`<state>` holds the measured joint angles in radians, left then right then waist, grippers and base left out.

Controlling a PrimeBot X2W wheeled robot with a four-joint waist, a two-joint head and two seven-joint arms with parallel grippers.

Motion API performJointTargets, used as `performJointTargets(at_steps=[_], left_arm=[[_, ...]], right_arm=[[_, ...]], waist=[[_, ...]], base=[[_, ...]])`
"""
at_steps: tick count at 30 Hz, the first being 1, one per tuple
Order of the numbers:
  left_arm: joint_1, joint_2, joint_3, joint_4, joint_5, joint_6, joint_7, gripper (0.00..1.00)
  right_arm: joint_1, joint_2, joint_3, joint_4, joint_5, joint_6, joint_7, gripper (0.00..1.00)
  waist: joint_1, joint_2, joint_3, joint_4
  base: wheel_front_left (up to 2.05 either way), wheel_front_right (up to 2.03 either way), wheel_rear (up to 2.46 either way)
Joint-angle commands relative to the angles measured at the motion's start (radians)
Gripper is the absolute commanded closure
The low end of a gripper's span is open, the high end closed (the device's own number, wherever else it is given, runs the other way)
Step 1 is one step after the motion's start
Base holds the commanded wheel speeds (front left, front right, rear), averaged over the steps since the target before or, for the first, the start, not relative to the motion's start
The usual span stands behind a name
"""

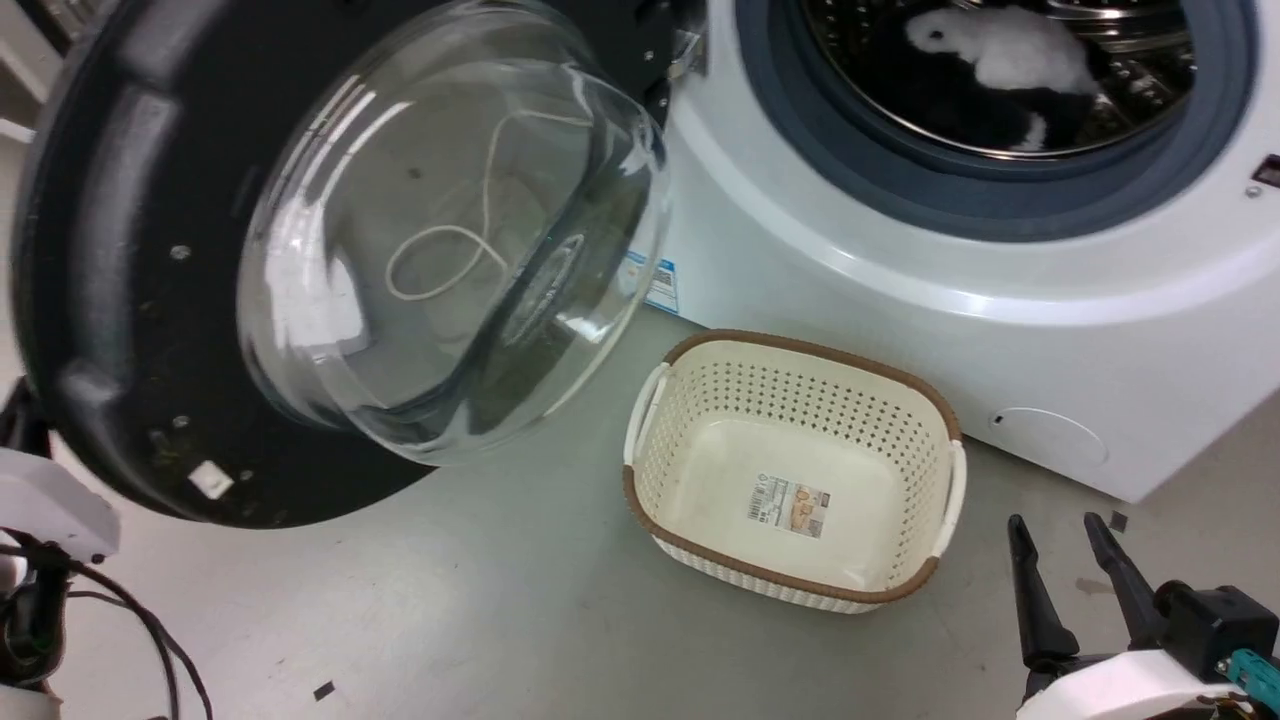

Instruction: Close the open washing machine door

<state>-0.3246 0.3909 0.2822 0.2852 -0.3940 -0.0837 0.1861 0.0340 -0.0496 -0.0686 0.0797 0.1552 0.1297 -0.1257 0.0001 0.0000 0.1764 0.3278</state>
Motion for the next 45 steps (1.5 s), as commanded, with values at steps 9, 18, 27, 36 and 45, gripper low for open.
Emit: performJointTargets(at_steps=[9,18,27,36,45], left_arm=[[0.08,0.175,-0.292,-0.141,-0.353,-0.022,0.155,1.0],[0.066,0.299,-0.566,-0.32,-0.547,-0.032,0.17,1.0],[-0.049,0.344,-0.903,-0.537,-0.675,-0.042,0.194,1.0],[-0.214,0.235,-1.206,-0.565,-0.714,-0.047,0.119,1.0],[-0.364,0.108,-1.314,-0.39,-0.681,-0.047,-0.006,1.0]], right_arm=[[-0.009,-0.001,-0.003,0.059,0.057,0.001,-0.053,0.0],[-0.017,-0.001,-0.048,0.12,0.089,0.001,-0.095,0.0],[-0.029,-0.001,-0.123,0.179,0.12,0.001,-0.125,0.0],[-0.045,-0.001,-0.19,0.189,0.148,0.001,-0.136,0.0],[-0.071,-0.001,-0.211,0.176,0.153,0.001,-0.136,0.0]], waist=[[-0.0001,0.0,-0.034,0.092],[-0.0001,0.0,-0.069,0.141],[-0.0001,0.0,-0.087,0.13],[-0.0001,0.0,-0.073,-0.013],[-0.0001,0.0,-0.032,-0.171]], base=[[0.0,0.0,0.0],[0.0,0.0,0.0],[0.0,0.0,0.0],[0.0,0.0,0.0],[0.0,0.0,0.0]])
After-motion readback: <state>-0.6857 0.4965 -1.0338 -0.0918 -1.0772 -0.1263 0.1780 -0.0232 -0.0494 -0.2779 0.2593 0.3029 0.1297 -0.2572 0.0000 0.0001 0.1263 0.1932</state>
